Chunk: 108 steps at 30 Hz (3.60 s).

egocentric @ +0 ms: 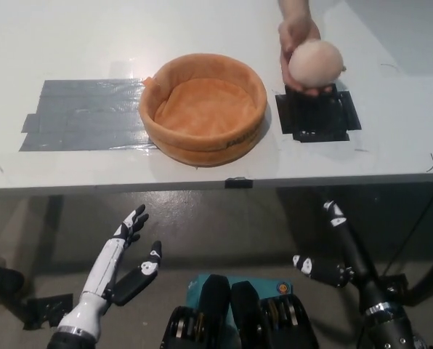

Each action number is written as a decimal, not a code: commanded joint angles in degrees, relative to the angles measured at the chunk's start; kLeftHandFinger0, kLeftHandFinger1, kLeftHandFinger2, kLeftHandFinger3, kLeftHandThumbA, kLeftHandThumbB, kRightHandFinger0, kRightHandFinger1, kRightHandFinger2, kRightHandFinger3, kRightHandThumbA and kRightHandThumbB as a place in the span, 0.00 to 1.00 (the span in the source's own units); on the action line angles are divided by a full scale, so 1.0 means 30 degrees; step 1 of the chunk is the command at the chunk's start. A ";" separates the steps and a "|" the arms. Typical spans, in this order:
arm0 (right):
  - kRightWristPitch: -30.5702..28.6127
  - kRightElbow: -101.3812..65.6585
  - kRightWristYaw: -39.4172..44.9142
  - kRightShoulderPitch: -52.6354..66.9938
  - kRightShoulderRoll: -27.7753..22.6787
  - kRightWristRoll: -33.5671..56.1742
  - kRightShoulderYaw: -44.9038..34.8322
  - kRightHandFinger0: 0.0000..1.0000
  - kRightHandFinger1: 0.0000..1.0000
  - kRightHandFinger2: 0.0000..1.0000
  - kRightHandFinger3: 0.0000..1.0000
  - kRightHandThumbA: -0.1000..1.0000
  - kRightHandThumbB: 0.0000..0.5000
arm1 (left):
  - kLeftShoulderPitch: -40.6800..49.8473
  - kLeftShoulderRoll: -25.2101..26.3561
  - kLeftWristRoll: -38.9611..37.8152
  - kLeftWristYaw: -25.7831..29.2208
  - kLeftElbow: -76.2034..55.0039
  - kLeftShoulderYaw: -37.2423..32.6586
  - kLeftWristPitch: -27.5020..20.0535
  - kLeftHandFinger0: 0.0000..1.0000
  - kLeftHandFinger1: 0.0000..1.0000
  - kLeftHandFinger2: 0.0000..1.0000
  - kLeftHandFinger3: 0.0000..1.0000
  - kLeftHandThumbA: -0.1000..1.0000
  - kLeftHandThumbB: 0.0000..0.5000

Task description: A person hands a emotional support dumpling to the robot which it grabs with its right hand and places in the soft place kept infront of it in the centre of the desk

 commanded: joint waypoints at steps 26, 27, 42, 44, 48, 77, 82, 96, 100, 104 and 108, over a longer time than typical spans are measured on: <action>0.7990 0.4522 0.3101 -1.5135 -0.2813 -0.2279 -0.0384 1.00 1.00 1.00 1.00 0.88 0.62 | 0.0222 -0.0073 0.0151 -0.0205 -0.1024 0.0094 -0.0394 1.00 1.00 1.00 1.00 0.58 0.00; 0.7792 0.5753 0.3019 -1.5703 -0.2750 -0.2183 -0.0267 1.00 1.00 1.00 1.00 0.86 0.62 | 0.0197 -0.0086 0.0100 -0.0187 -0.1025 0.0121 -0.0471 1.00 1.00 1.00 1.00 0.56 0.00; 0.6828 1.5829 0.2790 -1.9503 -0.1777 -0.1658 0.0878 1.00 1.00 1.00 1.00 0.97 0.67 | -0.0076 -0.0267 0.0295 -0.0031 -0.0992 0.0117 -0.0279 1.00 1.00 1.00 1.00 0.53 0.00; 0.6485 1.6523 0.2558 -1.9511 -0.1620 -0.1519 0.0819 1.00 1.00 1.00 1.00 0.94 0.72 | -0.0100 -0.0283 0.0212 -0.0067 -0.0986 0.0146 -0.0200 1.00 1.00 1.00 1.00 0.51 0.00; 0.6337 1.8148 0.2900 -1.9716 -0.1363 -0.1083 0.0658 1.00 1.00 1.00 1.00 0.96 0.77 | -0.0177 -0.0210 0.0241 -0.0145 -0.1066 0.0122 -0.0154 1.00 1.00 1.00 1.00 0.51 0.00; 0.1276 2.0304 -0.3623 -1.9396 -0.1330 -0.1098 0.0982 0.08 0.62 1.00 1.00 0.00 0.30 | -0.0500 -0.0203 0.0217 -0.0143 -0.0857 0.0114 -0.0270 1.00 1.00 1.00 1.00 0.54 0.00; 0.0690 1.9037 -0.4937 -1.9544 -0.1339 -0.1690 0.1320 0.02 0.55 0.92 1.00 0.00 0.32 | -0.0432 -0.0190 0.0081 -0.0150 -0.0786 0.0165 -0.0421 1.00 1.00 1.00 1.00 0.53 0.00; 0.2097 1.0639 -0.4494 -1.9021 0.0705 -0.2764 0.2085 0.00 0.26 0.75 0.79 0.00 0.41 | -0.0307 -0.0254 0.0239 -0.0132 -0.1034 0.0180 0.0075 1.00 1.00 1.00 1.00 0.56 0.00; 0.1621 1.1644 -0.4521 -1.9406 0.1785 -0.2932 0.2581 0.00 0.33 0.84 0.83 0.00 0.38 | -0.0348 -0.0256 0.0142 -0.0143 -0.1041 0.0182 -0.0136 1.00 1.00 1.00 1.00 0.54 0.00; 0.1317 1.3911 -0.4669 -1.9952 0.2874 -0.2750 0.2734 0.00 0.34 0.84 0.84 0.00 0.39 | -0.0425 -0.0287 0.0272 -0.0133 -0.1148 0.0172 0.0172 1.00 1.00 1.00 1.00 0.54 0.00; 0.0616 1.6822 -0.5109 -2.0554 0.3634 -0.2877 0.2974 0.00 0.42 0.91 0.88 0.00 0.38 | -0.0571 -0.0286 0.0310 -0.0125 -0.1149 0.0147 0.0153 1.00 1.00 1.00 1.00 0.57 0.00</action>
